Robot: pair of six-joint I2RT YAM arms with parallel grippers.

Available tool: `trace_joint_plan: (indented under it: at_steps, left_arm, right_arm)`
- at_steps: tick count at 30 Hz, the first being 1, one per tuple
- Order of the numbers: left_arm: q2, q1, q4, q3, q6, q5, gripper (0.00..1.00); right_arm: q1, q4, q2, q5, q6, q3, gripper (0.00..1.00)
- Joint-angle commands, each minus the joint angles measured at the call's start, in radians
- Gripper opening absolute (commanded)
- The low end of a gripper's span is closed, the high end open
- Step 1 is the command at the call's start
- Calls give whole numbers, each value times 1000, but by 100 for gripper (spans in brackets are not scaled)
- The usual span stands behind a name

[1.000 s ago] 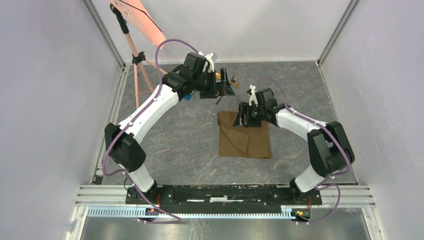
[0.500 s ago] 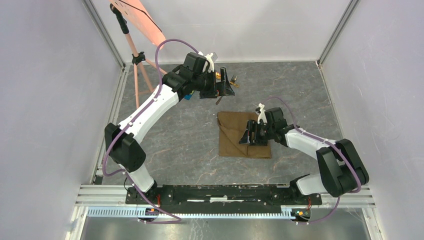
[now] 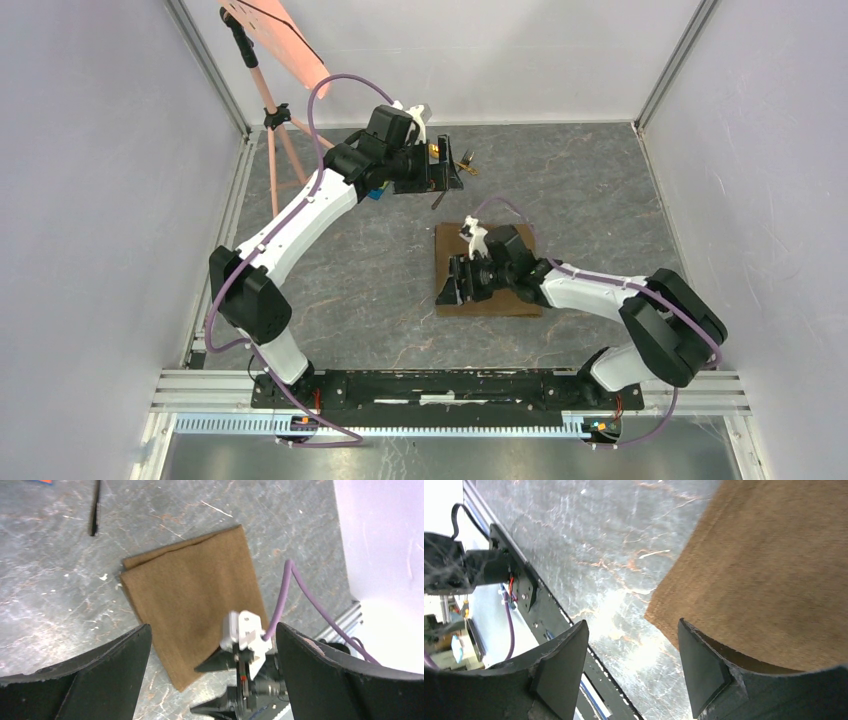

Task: Fold the napkin into a case and place the utensils inside
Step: Fold the rectangle-folded napkin at the center of the board, then rotate the square-folded napkin at the center of the board.

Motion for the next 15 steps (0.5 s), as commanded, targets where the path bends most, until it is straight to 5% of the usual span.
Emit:
trace_joint_plan:
  at_steps: [1,7,12,15]
  left_arm:
    - [-47,9,-8,22,79,-116,100]
    - [-23,1,11,-1,94,-160,100]
    - [114,-75,9,-8,98,-152,91]
    - [212,-119,-2,9,74,-111,85]
  right_arm:
    - [33,87,-22,31,-13,-3,73]
    - [-84,-60,-171,118,-91,-42,72]
    - [-148,-241,-227,273,-136,-78,37]
    - [-148,-265,-235,314,-146,-118,29]
